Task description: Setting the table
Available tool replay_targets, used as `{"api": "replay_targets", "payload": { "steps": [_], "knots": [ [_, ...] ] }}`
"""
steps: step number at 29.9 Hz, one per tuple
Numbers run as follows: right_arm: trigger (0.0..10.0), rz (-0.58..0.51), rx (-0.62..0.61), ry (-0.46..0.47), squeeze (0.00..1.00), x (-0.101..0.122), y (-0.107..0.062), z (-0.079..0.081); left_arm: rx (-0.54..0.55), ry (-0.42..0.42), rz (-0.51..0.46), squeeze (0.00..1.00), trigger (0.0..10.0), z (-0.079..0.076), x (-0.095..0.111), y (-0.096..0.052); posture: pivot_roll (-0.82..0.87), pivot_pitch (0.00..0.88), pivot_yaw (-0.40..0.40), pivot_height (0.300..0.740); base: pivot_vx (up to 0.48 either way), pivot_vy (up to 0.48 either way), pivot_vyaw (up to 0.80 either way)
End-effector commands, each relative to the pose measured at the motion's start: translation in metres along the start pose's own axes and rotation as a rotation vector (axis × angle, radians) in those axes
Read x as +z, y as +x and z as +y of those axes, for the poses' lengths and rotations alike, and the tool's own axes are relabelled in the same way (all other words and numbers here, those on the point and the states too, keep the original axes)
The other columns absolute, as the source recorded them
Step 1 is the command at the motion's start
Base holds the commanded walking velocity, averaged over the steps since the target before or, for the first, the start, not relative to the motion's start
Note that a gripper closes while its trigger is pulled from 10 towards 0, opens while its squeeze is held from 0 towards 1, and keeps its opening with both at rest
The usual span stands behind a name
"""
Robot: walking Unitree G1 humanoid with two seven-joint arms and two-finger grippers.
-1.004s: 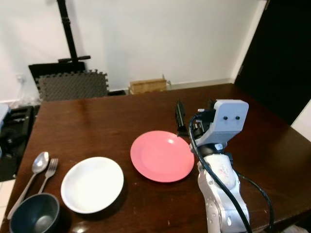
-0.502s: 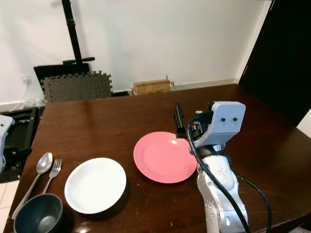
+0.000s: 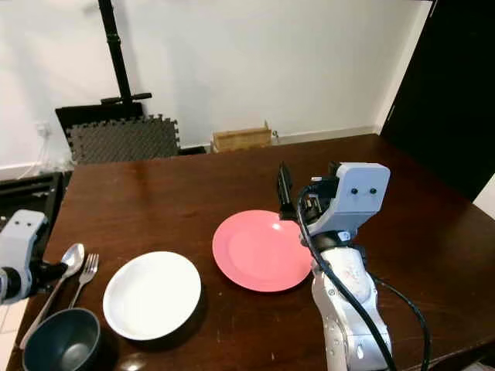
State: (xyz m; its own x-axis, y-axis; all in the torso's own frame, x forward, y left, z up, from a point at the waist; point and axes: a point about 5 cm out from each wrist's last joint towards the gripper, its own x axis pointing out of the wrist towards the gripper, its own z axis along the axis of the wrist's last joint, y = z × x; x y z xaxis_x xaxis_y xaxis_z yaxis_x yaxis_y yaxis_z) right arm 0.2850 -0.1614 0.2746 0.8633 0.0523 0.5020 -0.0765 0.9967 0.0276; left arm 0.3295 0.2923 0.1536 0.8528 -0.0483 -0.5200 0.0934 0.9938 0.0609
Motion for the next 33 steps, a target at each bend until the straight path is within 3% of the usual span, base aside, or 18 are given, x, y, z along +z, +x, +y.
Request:
{"api": "replay_targets", "payload": {
  "steps": [1,10,17,21,33],
  "knots": [
    [10.0,-0.002,-0.002,0.001,0.00,0.000,0.001,-0.001,0.015,0.003,0.030,0.00,10.0,0.002,-0.008,0.001,0.05,0.025,0.083,0.740,0.000,0.000,0.00],
    [10.0,0.000,-0.012,0.002,0.00,-0.002,-0.003,0.000,0.031,0.095,0.039,0.00,10.0,0.005,-0.010,-0.006,0.06,0.028,0.086,0.740,0.000,0.000,0.00],
    [10.0,0.004,-0.012,0.008,0.00,-0.003,-0.004,0.001,-0.015,0.079,0.021,0.00,10.0,-0.002,-0.008,-0.018,0.07,0.027,0.089,0.740,0.000,0.000,0.00],
    [10.0,0.008,-0.003,0.014,0.00,-0.006,-0.003,0.003,-0.030,0.078,0.057,0.00,10.0,-0.005,-0.022,-0.021,0.08,0.022,0.091,0.740,0.000,0.000,0.00],
    [10.0,0.007,0.006,0.024,0.00,-0.006,0.001,0.005,-0.008,0.060,0.059,0.00,10.0,-0.004,-0.028,-0.015,0.09,0.037,0.083,0.740,0.000,0.000,0.00]
  ]
}}
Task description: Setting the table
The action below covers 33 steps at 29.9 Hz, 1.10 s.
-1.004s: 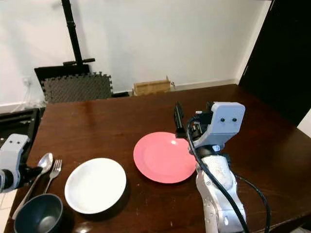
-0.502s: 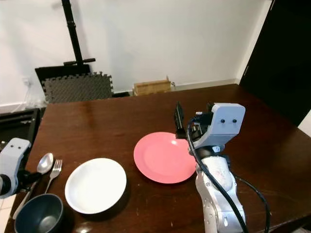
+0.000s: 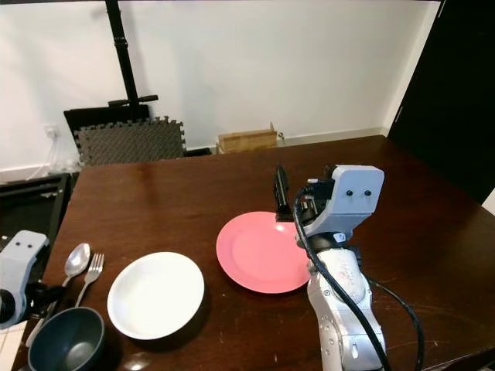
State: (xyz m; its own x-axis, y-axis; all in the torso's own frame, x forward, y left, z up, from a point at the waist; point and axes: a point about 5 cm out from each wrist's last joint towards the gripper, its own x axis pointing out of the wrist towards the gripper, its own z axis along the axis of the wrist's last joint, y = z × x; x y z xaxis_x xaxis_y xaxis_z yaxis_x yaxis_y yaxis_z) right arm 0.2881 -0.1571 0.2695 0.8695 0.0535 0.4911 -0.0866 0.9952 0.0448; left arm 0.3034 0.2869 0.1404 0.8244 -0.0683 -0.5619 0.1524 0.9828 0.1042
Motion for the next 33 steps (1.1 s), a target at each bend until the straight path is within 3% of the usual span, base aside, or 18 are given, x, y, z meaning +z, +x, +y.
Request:
{"api": "replay_targets", "payload": {
  "steps": [1,33],
  "knots": [
    [10.0,-0.008,0.002,0.005,0.00,0.0005,0.0009,0.0014,0.015,-0.004,0.001,0.00,10.0,0.0033,-0.0018,-0.0002,0.08,0.037,0.087,0.740,0.000,0.000,0.00],
    [10.0,-0.017,-0.004,0.006,0.00,0.0029,0.0035,-0.0008,0.015,0.046,-0.025,0.00,10.0,-0.0023,-0.0046,0.0089,0.08,0.065,0.072,0.740,0.000,0.000,0.00]
  ]
}}
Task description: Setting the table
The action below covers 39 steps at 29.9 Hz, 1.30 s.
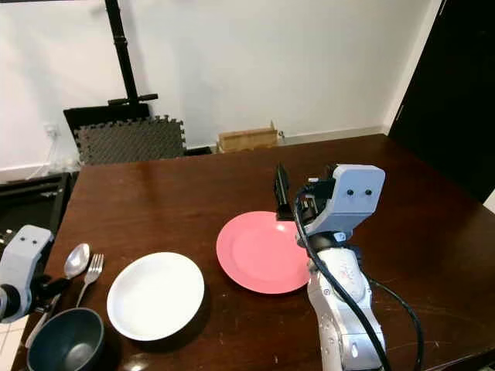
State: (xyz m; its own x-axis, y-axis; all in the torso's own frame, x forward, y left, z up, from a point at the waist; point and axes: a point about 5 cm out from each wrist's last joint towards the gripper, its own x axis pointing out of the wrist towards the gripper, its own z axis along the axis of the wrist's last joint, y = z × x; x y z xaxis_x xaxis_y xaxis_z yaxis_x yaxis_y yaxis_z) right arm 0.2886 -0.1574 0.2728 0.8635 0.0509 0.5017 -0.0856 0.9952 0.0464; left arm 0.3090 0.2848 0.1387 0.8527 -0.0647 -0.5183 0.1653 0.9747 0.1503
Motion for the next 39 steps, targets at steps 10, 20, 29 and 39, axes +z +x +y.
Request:
{"api": "replay_targets", "payload": {
  "steps": [10,20,29,39],
  "knots": [
    [10.0,-0.004,0.004,0.005,0.00,0.002,0.003,0.000,-0.018,-0.015,0.042,0.00,10.0,-0.006,-0.010,0.012,0.07,0.082,0.064,0.740,0.000,0.000,0.00],
    [10.0,-0.002,-0.004,0.003,0.00,0.003,0.000,-0.002,-0.012,-0.009,0.048,0.00,2.6,-0.007,-0.013,0.010,0.07,0.085,0.068,0.740,0.000,0.000,0.00],
    [10.0,-0.001,0.006,0.005,0.00,0.002,0.001,-0.001,0.004,-0.022,0.064,0.00,0.0,-0.007,-0.023,0.008,0.07,0.072,0.052,0.740,0.000,0.000,0.00],
    [10.0,-0.001,0.032,0.013,0.00,0.001,0.004,0.003,0.159,-0.063,-0.163,0.00,10.0,0.016,0.031,-0.007,0.08,0.047,0.027,0.740,0.000,0.000,0.00]
  ]
}}
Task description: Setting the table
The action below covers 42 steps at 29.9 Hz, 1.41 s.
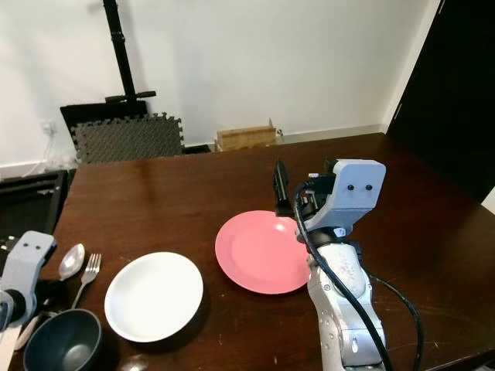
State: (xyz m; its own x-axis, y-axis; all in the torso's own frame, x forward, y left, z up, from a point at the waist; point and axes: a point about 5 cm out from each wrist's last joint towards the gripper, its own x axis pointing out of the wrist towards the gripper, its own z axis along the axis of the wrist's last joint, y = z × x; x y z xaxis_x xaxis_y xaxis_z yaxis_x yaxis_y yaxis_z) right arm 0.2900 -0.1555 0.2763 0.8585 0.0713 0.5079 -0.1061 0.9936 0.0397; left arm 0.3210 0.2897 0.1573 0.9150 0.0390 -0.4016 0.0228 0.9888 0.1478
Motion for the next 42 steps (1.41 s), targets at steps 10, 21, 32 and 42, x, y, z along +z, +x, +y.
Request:
{"api": "replay_targets", "payload": {
  "steps": [10,21,32,42],
  "knots": [
    [10.0,-0.020,0.052,0.028,0.00,0.000,0.010,0.010,0.013,0.024,-0.452,0.00,10.0,0.014,0.108,-0.039,0.11,0.030,0.023,0.740,0.000,0.000,0.00],
    [10.0,-0.057,0.054,0.010,0.00,0.005,0.009,0.028,-0.182,-0.120,-0.727,0.00,10.0,-0.089,0.132,-0.059,0.09,0.026,0.011,0.740,0.000,0.000,0.00],
    [10.0,-0.083,-0.093,-0.043,0.00,0.007,0.007,0.014,-0.241,-0.055,-0.749,0.00,10.0,-0.100,0.133,-0.070,0.08,0.028,0.021,0.740,0.000,0.000,0.00],
    [10.0,-0.082,-0.118,-0.056,0.00,0.006,0.008,0.007,-0.202,-0.053,-0.704,0.00,10.0,-0.109,0.123,-0.065,0.07,0.033,0.022,0.740,0.000,0.000,0.00]
  ]
}}
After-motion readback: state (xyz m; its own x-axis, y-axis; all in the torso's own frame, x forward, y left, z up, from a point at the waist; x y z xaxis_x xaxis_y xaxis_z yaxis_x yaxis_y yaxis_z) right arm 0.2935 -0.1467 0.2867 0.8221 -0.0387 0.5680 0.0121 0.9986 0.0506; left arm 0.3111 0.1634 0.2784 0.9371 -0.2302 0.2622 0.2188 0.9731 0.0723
